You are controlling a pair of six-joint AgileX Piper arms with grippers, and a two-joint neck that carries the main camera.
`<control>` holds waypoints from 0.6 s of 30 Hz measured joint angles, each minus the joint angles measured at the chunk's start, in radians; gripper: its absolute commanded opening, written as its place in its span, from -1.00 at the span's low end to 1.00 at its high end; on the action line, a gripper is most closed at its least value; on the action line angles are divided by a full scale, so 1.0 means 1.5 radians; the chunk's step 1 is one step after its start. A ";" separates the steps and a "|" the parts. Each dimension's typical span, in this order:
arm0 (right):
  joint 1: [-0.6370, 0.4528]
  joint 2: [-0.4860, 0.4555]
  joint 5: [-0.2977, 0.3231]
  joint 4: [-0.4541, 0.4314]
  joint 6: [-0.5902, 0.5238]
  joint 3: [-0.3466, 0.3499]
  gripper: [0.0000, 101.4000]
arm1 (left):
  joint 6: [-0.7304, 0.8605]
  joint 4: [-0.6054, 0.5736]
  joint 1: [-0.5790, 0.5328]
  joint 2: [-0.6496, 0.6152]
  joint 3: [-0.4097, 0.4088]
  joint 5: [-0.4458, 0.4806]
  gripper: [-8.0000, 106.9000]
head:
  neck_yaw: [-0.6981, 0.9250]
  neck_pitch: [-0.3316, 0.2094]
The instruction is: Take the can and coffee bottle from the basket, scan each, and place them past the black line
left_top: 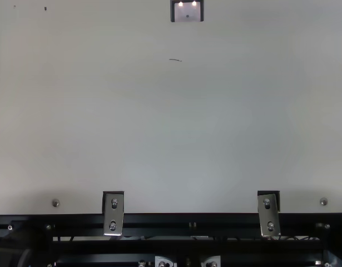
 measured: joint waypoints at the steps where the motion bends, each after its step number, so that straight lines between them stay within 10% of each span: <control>1: -0.003 -0.012 0.004 0.004 0.000 0.008 1.00 | -0.004 0.008 -0.003 -0.014 0.015 -0.004 0.71 | 0.003 0.000; 18: -0.021 -0.188 -0.040 0.053 0.017 0.194 1.00 | 0.007 0.098 -0.016 -0.278 0.276 0.031 0.71 | 0.000 0.003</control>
